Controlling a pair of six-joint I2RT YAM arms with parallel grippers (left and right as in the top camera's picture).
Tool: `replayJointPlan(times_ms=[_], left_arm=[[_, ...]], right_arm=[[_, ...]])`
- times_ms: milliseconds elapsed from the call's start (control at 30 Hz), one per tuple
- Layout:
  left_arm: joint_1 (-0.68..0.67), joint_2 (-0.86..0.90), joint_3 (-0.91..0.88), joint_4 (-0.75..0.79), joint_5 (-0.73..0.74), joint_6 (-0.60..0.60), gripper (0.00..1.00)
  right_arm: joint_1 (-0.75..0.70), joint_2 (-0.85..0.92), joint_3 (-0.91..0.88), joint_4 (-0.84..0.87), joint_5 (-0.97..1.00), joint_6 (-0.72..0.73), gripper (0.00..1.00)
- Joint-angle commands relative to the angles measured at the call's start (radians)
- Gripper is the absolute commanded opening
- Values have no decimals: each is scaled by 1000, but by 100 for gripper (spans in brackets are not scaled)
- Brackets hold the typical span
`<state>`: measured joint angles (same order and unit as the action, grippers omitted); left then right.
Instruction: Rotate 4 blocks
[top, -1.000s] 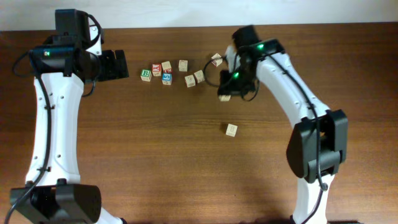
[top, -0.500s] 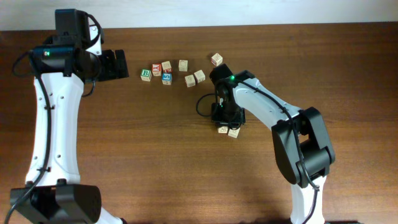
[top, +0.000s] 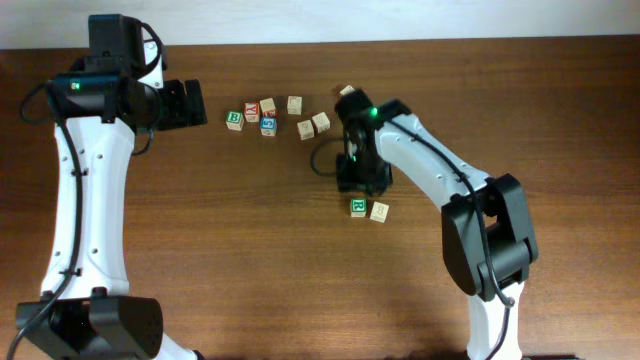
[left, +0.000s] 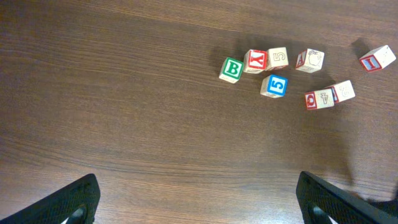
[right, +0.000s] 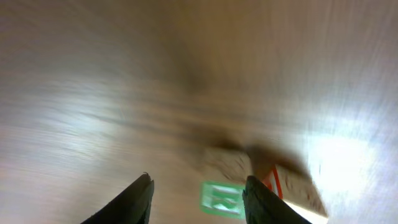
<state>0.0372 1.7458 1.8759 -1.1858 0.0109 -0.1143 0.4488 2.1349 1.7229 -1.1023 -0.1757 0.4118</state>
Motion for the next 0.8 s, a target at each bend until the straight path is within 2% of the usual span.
replayJointPlan(times_ms=[0, 100, 167, 300, 400, 500, 567, 667, 700, 767], left_arm=[[5, -4, 18, 2, -7, -9, 99], [5, -4, 18, 2, -7, -9, 99], [5, -4, 18, 2, -7, -9, 99], [5, -4, 18, 2, -7, -9, 99], [5, -4, 18, 2, -7, -9, 99], [5, -4, 18, 2, -7, -9, 99], [5, -4, 18, 2, -7, -9, 99], [5, -4, 18, 2, -7, -9, 99], [5, -4, 18, 2, -7, -9, 99], [5, -4, 18, 2, -7, -9, 99]], right_arm=[[2, -3, 212, 44, 86, -193, 55], [2, 0, 261, 299, 174, -309, 59], [2, 31, 261, 434, 181, -312, 59], [-13, 149, 261, 609, 245, -313, 59], [-85, 232, 261, 723, 240, -334, 59], [-137, 261, 261, 714, 30, -326, 59], [-116, 261, 261, 702, -34, -326, 59], [-61, 262, 261, 659, -8, -326, 58], [-37, 262, 261, 649, 55, -323, 54], [-9, 263, 261, 638, 174, -283, 53]])
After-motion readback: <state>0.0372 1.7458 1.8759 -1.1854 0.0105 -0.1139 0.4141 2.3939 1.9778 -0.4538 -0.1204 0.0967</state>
